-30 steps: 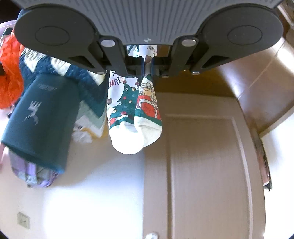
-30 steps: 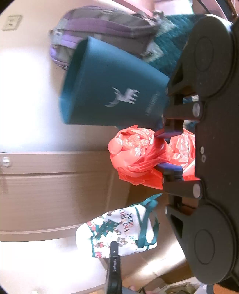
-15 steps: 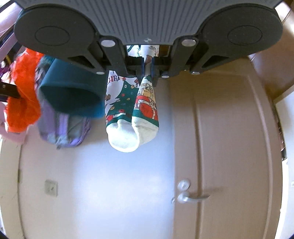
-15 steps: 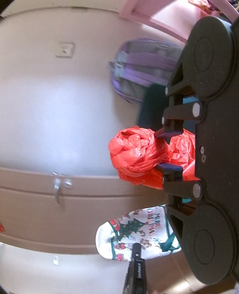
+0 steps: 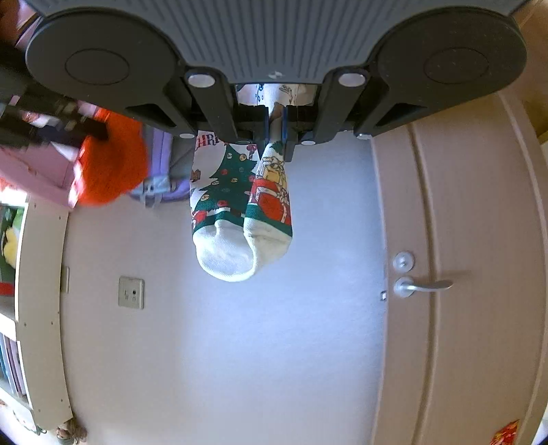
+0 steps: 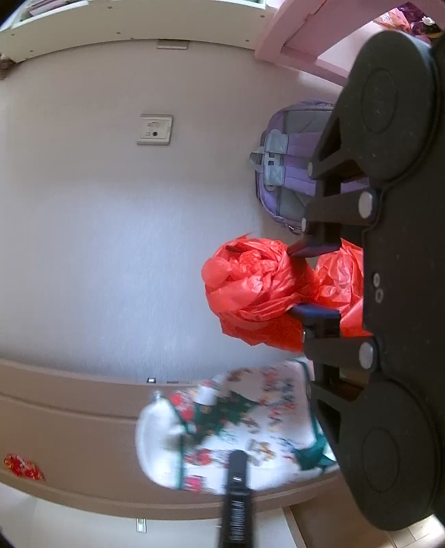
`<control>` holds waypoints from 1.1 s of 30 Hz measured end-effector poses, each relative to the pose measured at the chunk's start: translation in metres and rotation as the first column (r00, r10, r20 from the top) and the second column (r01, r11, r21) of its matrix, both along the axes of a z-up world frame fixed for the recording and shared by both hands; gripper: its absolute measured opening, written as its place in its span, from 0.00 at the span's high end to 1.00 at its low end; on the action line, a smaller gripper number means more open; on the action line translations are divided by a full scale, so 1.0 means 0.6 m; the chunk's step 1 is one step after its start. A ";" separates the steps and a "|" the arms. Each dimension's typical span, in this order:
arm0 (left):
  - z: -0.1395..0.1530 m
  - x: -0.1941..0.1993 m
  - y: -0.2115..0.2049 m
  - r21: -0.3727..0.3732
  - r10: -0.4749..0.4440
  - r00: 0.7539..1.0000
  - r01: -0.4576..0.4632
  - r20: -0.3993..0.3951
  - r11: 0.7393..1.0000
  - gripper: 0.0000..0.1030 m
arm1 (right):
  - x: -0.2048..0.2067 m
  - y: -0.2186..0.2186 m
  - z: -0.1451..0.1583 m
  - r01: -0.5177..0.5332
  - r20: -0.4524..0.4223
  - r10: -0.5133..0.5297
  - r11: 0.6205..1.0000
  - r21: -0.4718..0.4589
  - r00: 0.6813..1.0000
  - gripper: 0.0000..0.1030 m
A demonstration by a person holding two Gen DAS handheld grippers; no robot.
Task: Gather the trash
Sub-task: 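Carry Christmas bag and red plastic bag up over the teal bin, then open left tool dropping Christmas bag while right tool drops red bag into bin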
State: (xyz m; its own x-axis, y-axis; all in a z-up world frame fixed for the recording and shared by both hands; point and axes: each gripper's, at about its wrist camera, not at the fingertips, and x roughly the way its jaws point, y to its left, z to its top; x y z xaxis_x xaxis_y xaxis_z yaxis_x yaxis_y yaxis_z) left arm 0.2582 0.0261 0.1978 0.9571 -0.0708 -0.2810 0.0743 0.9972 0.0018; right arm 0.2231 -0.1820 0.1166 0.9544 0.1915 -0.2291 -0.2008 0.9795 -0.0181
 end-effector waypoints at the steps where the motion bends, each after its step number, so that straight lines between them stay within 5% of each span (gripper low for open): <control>1: 0.003 0.016 -0.007 0.001 -0.006 1.000 0.006 -0.004 1.000 0.94 | 0.011 -0.001 -0.003 0.005 -0.005 -0.005 1.000 -0.006 1.000 0.74; 5: -0.010 0.077 -0.042 0.014 -0.018 0.999 0.019 -0.048 1.000 0.94 | 0.061 -0.005 -0.023 0.017 -0.043 -0.018 1.000 -0.018 0.999 0.74; 12: -0.105 0.179 -0.085 0.008 -0.033 0.983 0.035 -0.178 0.999 0.94 | 0.139 -0.013 -0.089 0.008 -0.119 -0.014 0.999 -0.046 0.993 0.74; 23: -0.241 0.265 -0.139 0.069 -0.084 0.910 0.122 -0.405 0.990 0.94 | 0.199 -0.010 -0.195 -0.082 -0.301 0.040 0.988 -0.128 0.953 0.73; 33: -0.314 0.297 -0.159 0.133 -0.055 0.841 0.150 -0.538 0.980 0.94 | 0.213 -0.017 -0.216 -0.051 -0.391 -0.001 0.991 -0.121 0.920 0.66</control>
State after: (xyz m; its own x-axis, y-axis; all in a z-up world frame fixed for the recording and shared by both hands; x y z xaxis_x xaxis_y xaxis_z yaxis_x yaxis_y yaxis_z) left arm 0.4365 -0.0694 0.0093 0.6485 -0.0683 -0.7582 0.2126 0.9726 0.0942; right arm 0.3508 -0.1920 -0.0130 0.7796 0.1589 -0.6058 -0.2414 0.9688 -0.0565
